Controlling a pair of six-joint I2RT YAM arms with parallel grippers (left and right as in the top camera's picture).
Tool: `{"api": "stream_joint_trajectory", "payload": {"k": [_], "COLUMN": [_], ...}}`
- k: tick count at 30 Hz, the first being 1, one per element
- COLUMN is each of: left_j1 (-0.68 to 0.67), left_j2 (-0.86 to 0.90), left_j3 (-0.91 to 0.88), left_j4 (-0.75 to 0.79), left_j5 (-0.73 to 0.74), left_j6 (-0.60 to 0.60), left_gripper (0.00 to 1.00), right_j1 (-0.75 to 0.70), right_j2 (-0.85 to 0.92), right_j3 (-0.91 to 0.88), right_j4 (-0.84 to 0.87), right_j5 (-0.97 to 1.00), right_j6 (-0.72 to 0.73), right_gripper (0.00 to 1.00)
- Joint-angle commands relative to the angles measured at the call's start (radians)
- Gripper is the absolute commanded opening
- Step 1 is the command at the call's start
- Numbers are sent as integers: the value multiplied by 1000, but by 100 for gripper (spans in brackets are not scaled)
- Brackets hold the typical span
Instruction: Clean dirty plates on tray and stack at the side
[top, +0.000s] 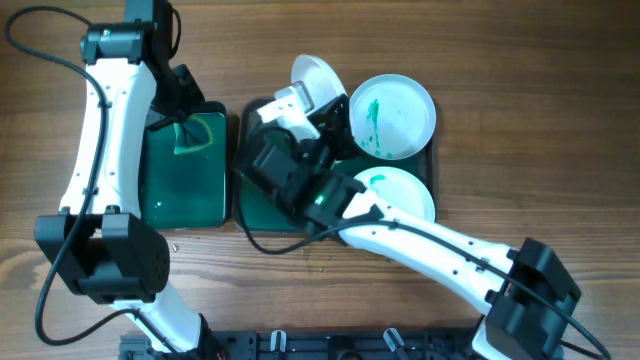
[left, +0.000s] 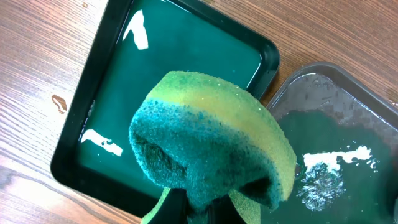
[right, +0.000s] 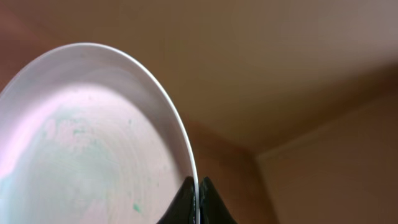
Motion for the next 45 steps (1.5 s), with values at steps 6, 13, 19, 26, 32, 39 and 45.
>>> {"api": "stream_joint_trajectory", "payload": {"k": [6,13,19,26,32,39,45], "left_j1": [-3,-3,-3,-3,-3,-3,-3], "left_j2": [-9,-9,-9,-9,-9,-8,1], "left_j3": [9,9,9,9,9,9,8], "left_j4": [3,3,3,3,4,4,4], "left_j5": [-8,-8,-5,-5,29,29,29], "left_j6": [-10,-10,-10,-10,-10,-10,-10], "left_gripper": [4,4,4,4,4,4,4], "right_j1": [-316,-433,-432,-433,-485,-520,-520], "right_j2": [-14,148,216,215,216,322,394], "right_j3": [1,1,1,1,13,109,129], "right_j4": [-131,-130,-165,-241,-183,-170,-147], "right_j5": [-1217,-1416,-1415,-1466,-1521,-1590,-1590], "right_j6": [419,466,500,319,80,-116,-111], "right_gripper": [4,4,4,52,61,49,43]}}
